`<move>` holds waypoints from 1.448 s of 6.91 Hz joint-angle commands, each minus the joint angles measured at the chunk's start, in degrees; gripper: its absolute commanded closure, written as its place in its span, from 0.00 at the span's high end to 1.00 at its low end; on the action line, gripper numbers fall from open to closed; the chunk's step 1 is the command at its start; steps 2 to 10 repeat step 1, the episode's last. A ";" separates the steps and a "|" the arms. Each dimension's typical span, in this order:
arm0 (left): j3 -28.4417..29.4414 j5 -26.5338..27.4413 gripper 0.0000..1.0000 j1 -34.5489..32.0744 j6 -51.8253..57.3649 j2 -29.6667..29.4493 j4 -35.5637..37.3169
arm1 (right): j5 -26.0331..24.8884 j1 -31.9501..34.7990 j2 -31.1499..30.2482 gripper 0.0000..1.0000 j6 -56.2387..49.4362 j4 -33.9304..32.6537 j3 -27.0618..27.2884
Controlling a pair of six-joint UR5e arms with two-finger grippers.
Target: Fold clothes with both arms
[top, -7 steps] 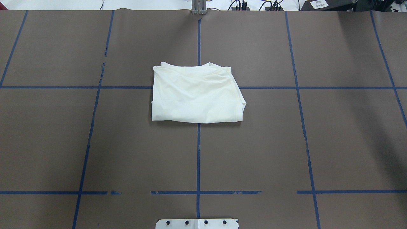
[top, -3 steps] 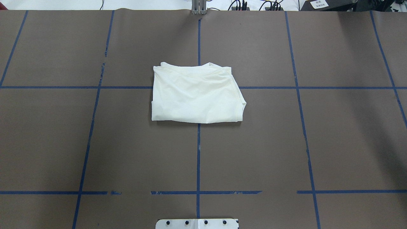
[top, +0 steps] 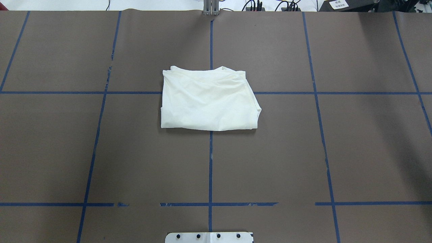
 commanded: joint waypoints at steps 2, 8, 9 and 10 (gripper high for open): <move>0.48 0.00 1.00 0.07 0.06 -0.22 -0.04 | 0.01 0.00 0.21 1.00 0.16 -0.07 -0.03; 0.48 0.00 1.00 0.07 0.06 -0.22 -0.04 | 0.01 0.00 0.21 1.00 0.16 -0.07 -0.03; 0.48 0.00 1.00 0.07 0.06 -0.22 -0.04 | 0.01 0.00 0.21 1.00 0.16 -0.07 -0.03; 0.48 0.00 1.00 0.07 0.06 -0.22 -0.04 | 0.01 0.00 0.21 1.00 0.16 -0.07 -0.03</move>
